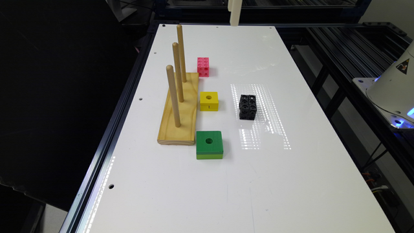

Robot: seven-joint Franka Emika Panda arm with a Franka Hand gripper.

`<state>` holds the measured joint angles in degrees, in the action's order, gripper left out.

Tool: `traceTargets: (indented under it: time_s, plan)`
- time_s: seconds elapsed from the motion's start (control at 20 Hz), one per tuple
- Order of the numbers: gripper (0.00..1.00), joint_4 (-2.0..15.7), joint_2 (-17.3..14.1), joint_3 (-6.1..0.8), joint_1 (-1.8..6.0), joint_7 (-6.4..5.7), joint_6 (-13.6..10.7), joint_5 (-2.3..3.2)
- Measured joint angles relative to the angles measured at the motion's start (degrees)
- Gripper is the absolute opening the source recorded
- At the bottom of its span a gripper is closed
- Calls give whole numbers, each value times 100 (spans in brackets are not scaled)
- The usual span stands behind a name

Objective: Pick up pink block.

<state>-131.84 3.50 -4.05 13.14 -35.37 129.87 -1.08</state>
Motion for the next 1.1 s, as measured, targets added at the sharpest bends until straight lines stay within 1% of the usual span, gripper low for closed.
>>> traceTargets:
  time_s: [0.25,0.55,0.65,0.8,0.85,0.9,1.0,1.05,1.1]
  plan:
    - [100,172,-182,0,18,3,0,0]
    - [100,346,-329,2,49,12,0,3]
    - [100,396,-371,4,70,16,0,21]
    - [100,463,-430,21,173,91,0,58]
    - [100,486,-449,31,222,145,0,64]
    - [100,519,-478,46,306,238,0,66]
    - [100,558,-514,58,420,363,0,66]
    - [100,576,-533,58,469,411,0,66]
    - [100,594,-550,58,494,436,0,66]
